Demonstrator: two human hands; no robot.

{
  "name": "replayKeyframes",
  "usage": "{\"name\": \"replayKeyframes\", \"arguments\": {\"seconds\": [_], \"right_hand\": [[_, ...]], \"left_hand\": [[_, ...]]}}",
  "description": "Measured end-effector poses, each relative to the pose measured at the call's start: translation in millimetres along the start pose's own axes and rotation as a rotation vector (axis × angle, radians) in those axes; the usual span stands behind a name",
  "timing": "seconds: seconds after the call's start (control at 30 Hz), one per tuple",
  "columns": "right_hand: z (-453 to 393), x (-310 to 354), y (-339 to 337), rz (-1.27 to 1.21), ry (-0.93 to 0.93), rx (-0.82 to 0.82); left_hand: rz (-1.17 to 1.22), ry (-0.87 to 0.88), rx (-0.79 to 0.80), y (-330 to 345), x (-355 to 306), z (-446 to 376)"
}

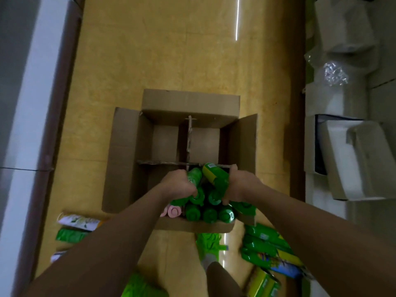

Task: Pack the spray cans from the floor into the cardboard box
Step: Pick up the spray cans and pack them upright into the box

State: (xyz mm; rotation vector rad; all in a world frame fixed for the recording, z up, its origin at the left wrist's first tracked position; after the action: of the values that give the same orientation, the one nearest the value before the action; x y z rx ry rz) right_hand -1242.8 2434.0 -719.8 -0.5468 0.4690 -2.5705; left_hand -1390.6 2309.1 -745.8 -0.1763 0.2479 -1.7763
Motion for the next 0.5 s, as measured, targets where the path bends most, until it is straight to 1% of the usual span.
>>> {"name": "replayKeyframes", "arguments": {"seconds": [0.07,0.13,0.2,0.27,0.37,0.5], "right_hand": [[-6.9,9.1,-8.2,0.099,-0.053,0.044],[-10.9,15.6,-15.2,0.198,-0.095,0.043],[-14.6,18.1,-18.3,0.247,-0.108,0.04],[-19.1,16.5,-19.1,0.234,-0.098,0.049],[-30.6,13.1,-17.2,0.208,-0.075,0.036],[-59.2,11.1,-4.2,0.184,-0.034,-0.035]], "left_hand": [[-0.034,-0.004,-0.002,3.0,-4.7,-6.1],[-0.047,-0.008,-0.001,5.7,-9.5,-12.4],[-0.052,-0.009,0.019,10.9,-10.6,-25.8],[-0.065,-0.004,0.024,16.3,-12.2,-38.3],[-0.07,0.009,-0.045,11.9,-19.9,-37.1],[0.039,-0.008,-0.051,13.5,-25.5,-59.7]]}}
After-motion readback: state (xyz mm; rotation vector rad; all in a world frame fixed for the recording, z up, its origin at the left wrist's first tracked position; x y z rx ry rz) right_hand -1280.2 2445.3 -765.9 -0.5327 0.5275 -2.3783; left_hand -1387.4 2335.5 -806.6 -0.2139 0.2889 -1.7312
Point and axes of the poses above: each hand's wrist, its own z-axis away from the middle knuckle, its own y-axis out of the palm, x = y × z, the point moved 4 cm from there along -z, towards the middle knuckle, and after that the axes turned 14 degrees about -y, right-handed, at the moved point
